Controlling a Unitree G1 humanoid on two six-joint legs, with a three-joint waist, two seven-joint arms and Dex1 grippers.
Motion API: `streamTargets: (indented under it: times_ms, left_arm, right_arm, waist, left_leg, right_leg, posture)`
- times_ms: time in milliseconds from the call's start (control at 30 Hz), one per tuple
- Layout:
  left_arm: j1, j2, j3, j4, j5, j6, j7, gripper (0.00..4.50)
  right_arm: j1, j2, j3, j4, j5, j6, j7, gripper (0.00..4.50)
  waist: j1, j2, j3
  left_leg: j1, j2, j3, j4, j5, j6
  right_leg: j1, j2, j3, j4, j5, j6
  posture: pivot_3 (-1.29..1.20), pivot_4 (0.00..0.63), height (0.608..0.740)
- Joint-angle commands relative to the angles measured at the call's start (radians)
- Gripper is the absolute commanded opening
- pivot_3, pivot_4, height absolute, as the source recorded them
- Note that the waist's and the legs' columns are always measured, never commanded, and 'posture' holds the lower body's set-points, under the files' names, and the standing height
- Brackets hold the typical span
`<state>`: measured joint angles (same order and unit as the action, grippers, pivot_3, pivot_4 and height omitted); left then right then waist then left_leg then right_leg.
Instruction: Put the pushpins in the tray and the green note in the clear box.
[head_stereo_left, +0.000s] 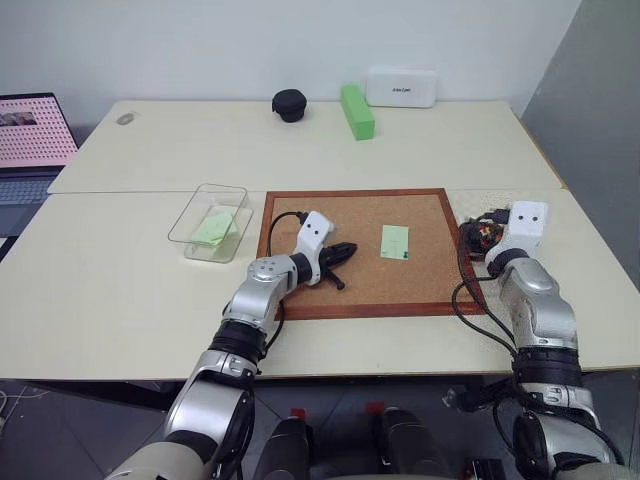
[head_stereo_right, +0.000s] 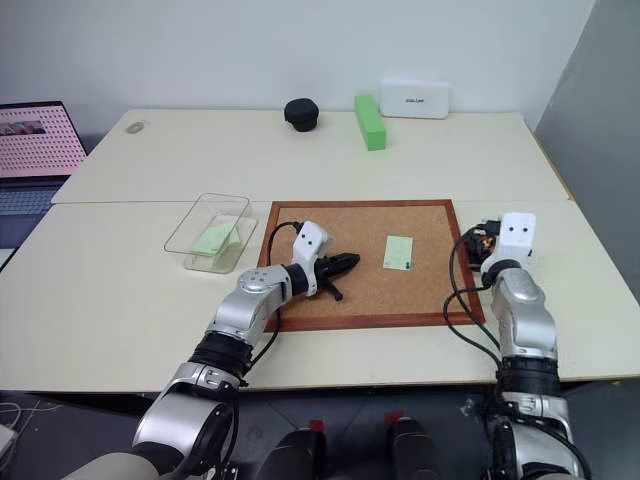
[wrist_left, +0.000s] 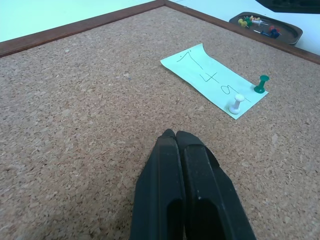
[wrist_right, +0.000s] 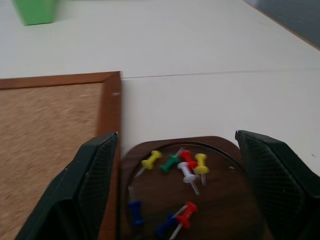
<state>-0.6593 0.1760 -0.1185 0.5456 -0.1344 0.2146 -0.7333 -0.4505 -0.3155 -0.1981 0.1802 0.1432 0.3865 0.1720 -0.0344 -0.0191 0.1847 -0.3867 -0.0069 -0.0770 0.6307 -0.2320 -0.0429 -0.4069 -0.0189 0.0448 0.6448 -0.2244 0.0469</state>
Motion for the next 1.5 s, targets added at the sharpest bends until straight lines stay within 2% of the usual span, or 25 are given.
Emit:
streamTargets:
  times_ms: [33,100,233,400,700,800,967,1367,1500]
  left_arm:
    - [-0.003,-0.008,-0.006,-0.010,0.002,0.004,-0.006,0.00]
    - [-0.004,-0.008,-0.007,-0.009,0.003,0.002,-0.007,0.00]
    - [-0.005,-0.006,-0.004,-0.009,0.003,0.003,-0.006,0.00]
    - [0.007,-0.004,-0.007,-0.018,0.002,0.009,-0.009,0.00]
    - [0.000,-0.003,-0.010,-0.019,0.003,0.015,-0.014,0.00]
    - [-0.006,-0.003,-0.009,-0.015,0.003,0.014,-0.016,0.00]
    - [-0.006,-0.003,-0.011,-0.018,0.003,0.015,-0.017,0.00]
    - [-0.001,-0.008,-0.011,-0.026,0.004,0.016,-0.012,0.00]
    - [0.000,-0.009,-0.011,-0.026,0.003,0.017,-0.011,0.00]
  right_arm:
    - [0.025,-0.052,0.089,-0.102,0.038,-0.051,0.207,3.90]
    - [0.048,-0.079,0.143,-0.136,0.043,-0.082,0.310,3.90]
    - [0.093,-0.087,0.207,-0.162,0.038,-0.133,0.396,3.90]
    - [0.121,-0.069,0.258,-0.172,0.019,-0.167,0.417,3.90]
    - [0.101,-0.052,0.256,-0.097,0.009,-0.178,0.416,3.90]
    - [0.086,-0.033,0.246,-0.073,0.024,-0.169,0.414,3.48]
    - [0.068,-0.018,0.246,-0.037,0.015,-0.181,0.418,2.28]
    - [0.041,-0.005,0.238,0.005,0.013,-0.179,0.421,0.05]
    - [0.038,-0.003,0.234,0.005,0.013,-0.181,0.418,0.02]
  waist:
    - [0.000,0.000,0.000]
    - [0.000,0.000,0.000]
    - [0.000,0.000,0.000]
    - [0.001,0.000,0.000]
    - [0.002,0.000,0.000]
    - [0.002,0.000,0.000]
    - [0.002,0.000,0.000]
    - [0.002,0.000,0.000]
    - [0.002,0.000,0.000]
  left_leg:
    - [0.000,0.000,0.000,0.000,0.000,0.000]
    - [0.000,0.000,0.000,0.000,0.000,0.000]
    - [0.000,0.000,0.000,0.000,0.000,0.000]
    - [-0.001,0.000,0.000,0.000,0.000,0.000]
    - [0.000,0.000,0.000,0.000,0.000,0.000]
    - [0.000,0.000,0.000,0.000,0.000,0.000]
    - [0.000,0.000,0.000,0.000,0.000,0.000]
    - [0.000,0.000,-0.001,0.000,0.000,0.000]
    - [0.000,0.000,0.000,0.000,0.000,0.000]
  right_leg:
    - [0.000,0.000,0.000,0.000,0.000,0.000]
    - [0.000,0.000,0.000,0.000,0.000,0.000]
    - [0.000,0.000,0.000,-0.001,0.000,0.001]
    - [0.000,0.000,-0.001,-0.001,0.000,0.001]
    - [0.000,0.000,-0.001,-0.001,0.000,0.000]
    - [0.000,0.000,-0.001,-0.001,0.000,0.001]
    - [0.000,0.000,-0.001,-0.001,0.000,0.000]
    - [0.000,0.000,-0.001,-0.001,0.000,0.000]
    - [0.000,0.000,-0.001,-0.001,0.000,0.000]
  posture:
    - [0.00,0.150,0.740]
    - [0.00,0.150,0.740]
    - [0.00,0.150,0.740]
    - [0.00,0.150,0.740]
    - [0.00,0.150,0.740]
    - [0.00,0.150,0.740]
    - [0.00,0.150,0.740]
    - [0.00,0.150,0.740]
    - [0.00,0.150,0.740]
